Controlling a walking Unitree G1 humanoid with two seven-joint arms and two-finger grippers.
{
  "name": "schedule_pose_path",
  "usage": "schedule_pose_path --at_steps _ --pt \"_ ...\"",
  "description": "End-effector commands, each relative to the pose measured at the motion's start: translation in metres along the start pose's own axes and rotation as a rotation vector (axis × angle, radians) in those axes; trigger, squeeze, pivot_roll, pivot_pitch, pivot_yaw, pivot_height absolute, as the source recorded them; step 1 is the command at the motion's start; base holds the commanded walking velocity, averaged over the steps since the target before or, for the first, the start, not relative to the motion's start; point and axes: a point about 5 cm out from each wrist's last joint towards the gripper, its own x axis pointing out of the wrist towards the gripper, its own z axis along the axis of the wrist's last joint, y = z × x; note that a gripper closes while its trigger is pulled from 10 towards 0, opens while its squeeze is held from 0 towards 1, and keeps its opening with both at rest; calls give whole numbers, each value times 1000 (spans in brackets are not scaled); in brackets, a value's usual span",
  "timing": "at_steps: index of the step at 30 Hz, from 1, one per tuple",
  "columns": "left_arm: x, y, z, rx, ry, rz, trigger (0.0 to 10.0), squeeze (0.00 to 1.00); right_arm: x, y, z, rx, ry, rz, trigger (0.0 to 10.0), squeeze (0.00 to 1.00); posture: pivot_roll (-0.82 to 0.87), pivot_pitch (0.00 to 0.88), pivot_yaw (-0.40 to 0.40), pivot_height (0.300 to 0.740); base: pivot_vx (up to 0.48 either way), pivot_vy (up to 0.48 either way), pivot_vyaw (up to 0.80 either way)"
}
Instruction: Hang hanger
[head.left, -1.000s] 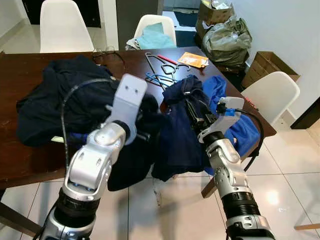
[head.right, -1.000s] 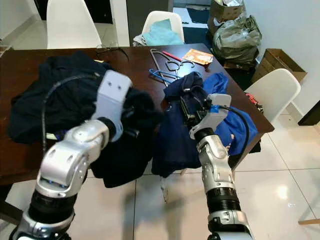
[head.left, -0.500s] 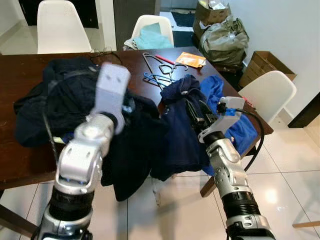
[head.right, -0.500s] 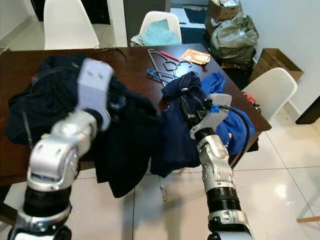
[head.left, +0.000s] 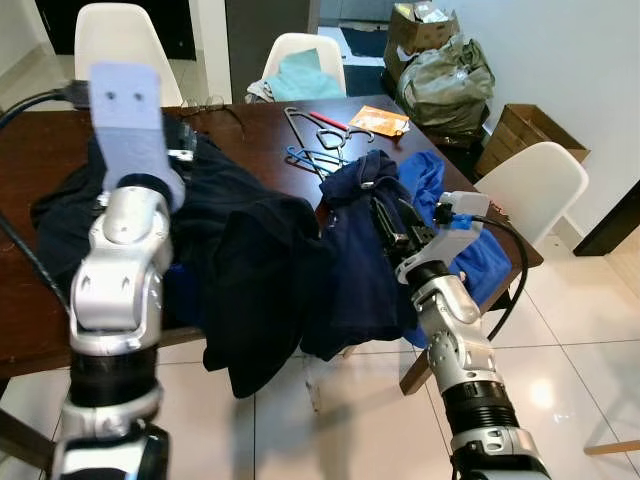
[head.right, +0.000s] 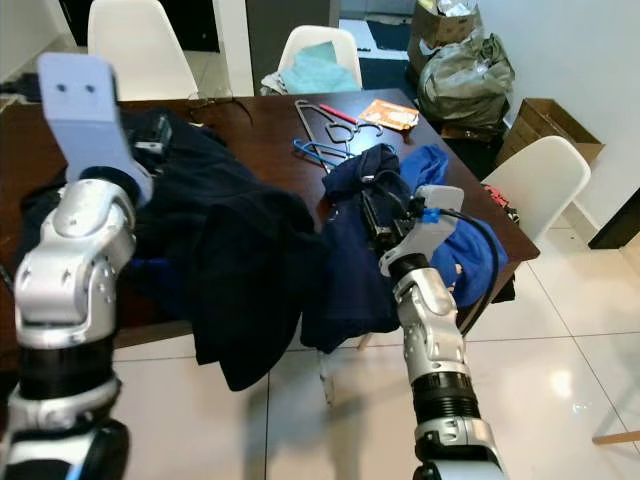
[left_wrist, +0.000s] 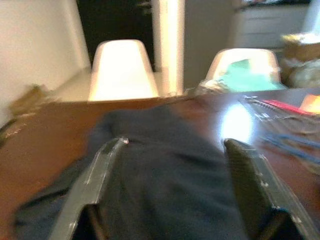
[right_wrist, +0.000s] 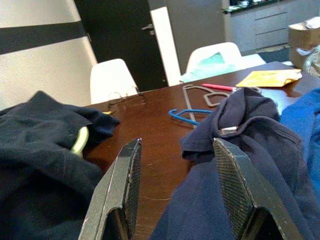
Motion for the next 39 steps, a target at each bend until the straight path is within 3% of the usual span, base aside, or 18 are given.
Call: schedule_pose_path --at_steps 1,3,4,5,7,11,16,17,18,19,24,25,26,27,28,29,39 --pt "15 21 -18 -5 38 55 10000 1000 0 -2 0 3 -1 -7 10000 0 -9 115 -90 740 0 0 0" --pt "15 21 -18 -5 38 55 10000 1000 0 -2 0 3 -1 -7 10000 0 -9 115 -90 740 0 0 0" --pt "25 34 -22 24 45 76 10000 1000 0 -2 0 2 -1 -5 10000 0 -11 117 -91 740 0 0 0" --pt "25 34 -22 24 45 76 10000 1000 0 -2 0 2 -1 -5 10000 0 -11 117 -91 740 0 0 0" --pt "41 48 -23 106 59 34 10000 1000 -1 -3 1 -1 -2 -5 10000 0 -17 132 -90 740 0 0 0" --pt "49 48 -24 135 59 -29 10000 1000 -2 -3 2 -2 -1 -5 10000 0 -18 142 -94 740 0 0 0" --pt "53 38 -22 120 20 -106 10000 1000 -3 -2 0 1 6 -2 10000 0 -19 152 -97 740 0 0 0" --pt "55 29 -23 100 15 -167 10000 1000 -4 -1 -2 2 10 0 10000 0 -23 159 -98 740 0 0 0" --pt "55 29 -23 100 15 -167 10000 1000 -4 -1 -2 2 10 0 10000 0 -23 159 -98 740 0 0 0" --pt "55 15 -25 52 18 -255 10000 1000 -4 0 -2 2 13 2 10000 0 -26 162 -99 740 0 0 0" --pt "55 4 -26 29 11 -324 10000 1000 -5 0 -3 2 15 3 10000 0 -28 167 -98 740 0 0 0" --pt "52 -11 -27 12 -1 -413 10000 1000 -6 1 -3 2 15 4 10000 0 -32 171 -96 740 0 0 0" --pt "52 -11 -27 12 -1 -413 10000 1000 -6 1 -3 2 15 4 10000 0 -32 171 -96 740 0 0 0" --pt "52 -22 -29 16 1 -455 10000 808 -7 1 -3 1 15 3 10000 0 -42 183 -86 740 0 0 0" --pt "52 -22 -29 16 1 -455 10000 808 -7 1 -3 1 15 3 10000 0 -42 183 -86 740 0 0 0" --pt "53 -27 -32 21 14 -464 10000 0 -8 0 -2 -1 15 1 10000 0 -46 189 -85 740 0 0 0" --pt "60 -23 -36 29 59 -430 10000 0 -17 -3 -3 -13 28 -4 10000 0 -61 225 -85 740 0 0 0"
